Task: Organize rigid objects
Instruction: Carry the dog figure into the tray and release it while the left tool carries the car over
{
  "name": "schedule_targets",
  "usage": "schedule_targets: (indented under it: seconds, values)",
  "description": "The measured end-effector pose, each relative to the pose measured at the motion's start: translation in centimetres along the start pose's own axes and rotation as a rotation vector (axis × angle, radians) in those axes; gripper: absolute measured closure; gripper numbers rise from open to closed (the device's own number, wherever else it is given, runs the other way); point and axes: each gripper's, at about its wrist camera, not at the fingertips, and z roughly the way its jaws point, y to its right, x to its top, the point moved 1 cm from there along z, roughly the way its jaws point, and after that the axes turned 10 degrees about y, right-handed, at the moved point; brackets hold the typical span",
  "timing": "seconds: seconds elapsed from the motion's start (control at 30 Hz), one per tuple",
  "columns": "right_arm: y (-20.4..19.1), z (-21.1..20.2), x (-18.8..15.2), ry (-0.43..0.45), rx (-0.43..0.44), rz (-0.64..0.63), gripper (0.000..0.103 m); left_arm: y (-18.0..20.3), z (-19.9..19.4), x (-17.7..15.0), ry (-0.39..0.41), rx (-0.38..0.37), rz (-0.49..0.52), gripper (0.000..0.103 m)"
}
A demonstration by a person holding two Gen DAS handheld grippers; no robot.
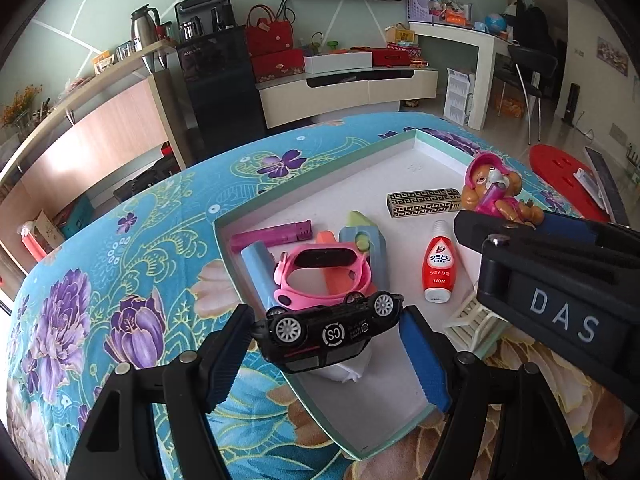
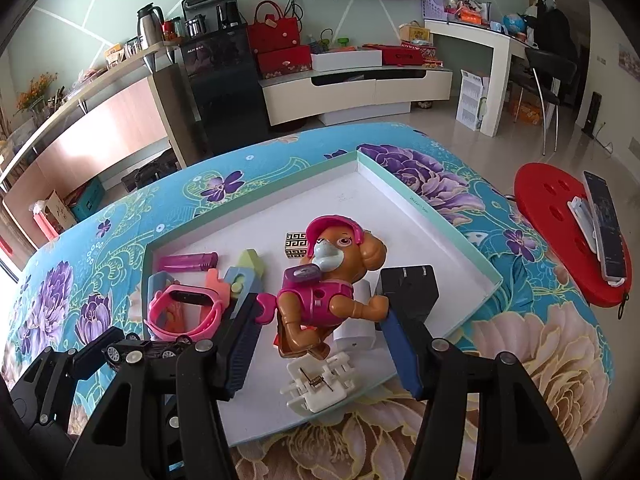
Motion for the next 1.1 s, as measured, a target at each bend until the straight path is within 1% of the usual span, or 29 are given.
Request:
schedule_targets:
  seconds: [0.27, 0.6, 0.67, 0.7, 0.73, 0.8, 0.83, 0.9, 1.1]
  values:
    - [-0.5, 0.8, -0.5, -0.035, 0.022, -0.01, 0.041, 0.3, 1.3, -0.4, -0.029, 0.002, 0.006, 0.026]
    - [-0.9, 1.7, -1.0, -0.079, 0.021, -0.028, 0.041, 0.4, 2.4, -1.0, -0.058, 0.009, 0.007, 0.024]
    - [-0.9, 1.6, -1.0, -0.079, 0.02, -0.023, 0.041, 0.3, 2.5, -1.1, -0.062, 0.008, 0.005, 0.022]
    - [-0.8, 1.6, -0.9, -0.079, 0.022, -0.018, 0.041, 0.3, 2.4, -1.1, -0.063, 0.006, 0.003, 0.018]
    - [-0.7, 1.5, -0.9, -0.078, 0.023, -0.013, 0.041, 0.3, 2.4, -1.0, -0.063, 0.004, 0.001, 0.012]
    - [-0.6, 1.4, -0.8, -0.075, 0.022, -0.006, 0.04, 0.3, 2.3, -0.9, -0.059, 0.0, -0.002, 0.004]
    - [-0.5, 1.4, -0.7, -0.072, 0.02, -0.003, 0.039, 0.3, 2.2, -0.9, -0.057, -0.001, -0.004, 0.003]
    - [-0.4, 1.2, -0.6, -0.066, 0.018, 0.005, 0.031, 0.2, 1.9, -0.7, -0.05, -0.001, -0.008, 0.003]
    - [0.0, 0.4, -0.1, -0.04, 0.03, 0.032, 0.03, -0.2, 1.1, -0.2, -0.028, 0.0, -0.016, 0.0]
